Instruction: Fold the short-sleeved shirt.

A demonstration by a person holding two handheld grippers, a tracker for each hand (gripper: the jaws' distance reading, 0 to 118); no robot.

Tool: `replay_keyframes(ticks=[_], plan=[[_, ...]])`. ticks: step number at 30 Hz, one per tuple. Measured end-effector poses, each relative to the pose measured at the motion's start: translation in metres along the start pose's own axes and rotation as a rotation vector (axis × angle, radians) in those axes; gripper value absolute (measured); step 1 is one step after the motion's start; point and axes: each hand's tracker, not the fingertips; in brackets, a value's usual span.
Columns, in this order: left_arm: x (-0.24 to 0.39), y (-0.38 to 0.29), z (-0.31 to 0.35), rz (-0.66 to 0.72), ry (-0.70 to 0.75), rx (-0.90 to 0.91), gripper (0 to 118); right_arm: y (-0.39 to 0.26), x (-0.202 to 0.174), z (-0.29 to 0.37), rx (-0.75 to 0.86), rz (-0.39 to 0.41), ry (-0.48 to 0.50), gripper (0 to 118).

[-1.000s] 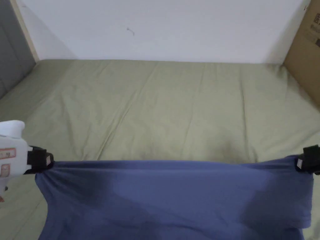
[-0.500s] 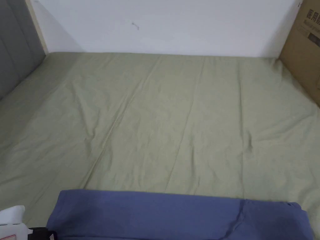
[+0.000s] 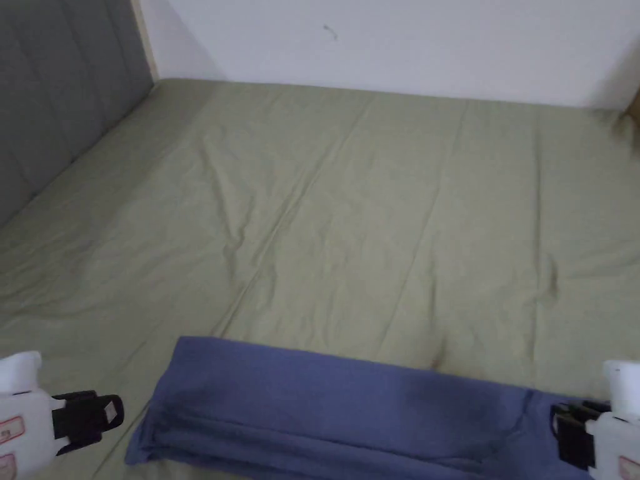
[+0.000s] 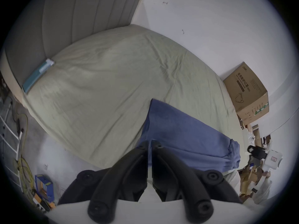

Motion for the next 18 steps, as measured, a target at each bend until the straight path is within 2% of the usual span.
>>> replay_keyframes(ticks=[1,3,6,7,8,9,10,11,12,13,18], plan=[[-0.006,-0.003,-0.003,0.024,-0.024,-0.038,3,0.001,-0.015,-0.010,-0.047,0.031,0.064,2],[-0.018,-0.013,-0.005,0.123,-0.100,-0.014,3,-0.003,-0.047,-0.025,-0.083,0.056,0.125,2],[-0.039,-0.018,-0.017,0.288,-0.204,0.026,5,-0.008,-0.085,-0.037,-0.083,0.174,0.166,2],[-0.047,-0.019,-0.022,0.343,-0.212,0.025,15,-0.009,-0.095,-0.039,-0.087,0.213,0.176,2],[-0.052,-0.019,-0.027,0.382,-0.227,0.005,31,-0.009,-0.103,-0.040,-0.099,0.241,0.189,2],[-0.056,-0.020,-0.033,0.404,-0.252,-0.025,54,-0.009,-0.109,-0.041,-0.105,0.251,0.200,2],[-0.060,-0.020,-0.039,0.418,-0.264,-0.069,88,-0.009,-0.113,-0.043,-0.113,0.256,0.210,2],[-0.062,-0.022,-0.046,0.428,-0.282,-0.090,104,-0.009,-0.115,-0.043,-0.127,0.257,0.217,2],[-0.062,-0.022,-0.051,0.429,-0.313,-0.091,108,-0.009,-0.116,-0.043,-0.135,0.260,0.221,2],[-0.063,-0.023,-0.054,0.437,-0.336,-0.079,106,-0.009,-0.117,-0.043,-0.138,0.265,0.223,2],[-0.073,-0.025,-0.083,0.485,-0.387,-0.080,109,-0.011,-0.112,-0.053,-0.195,0.246,0.201,2]])
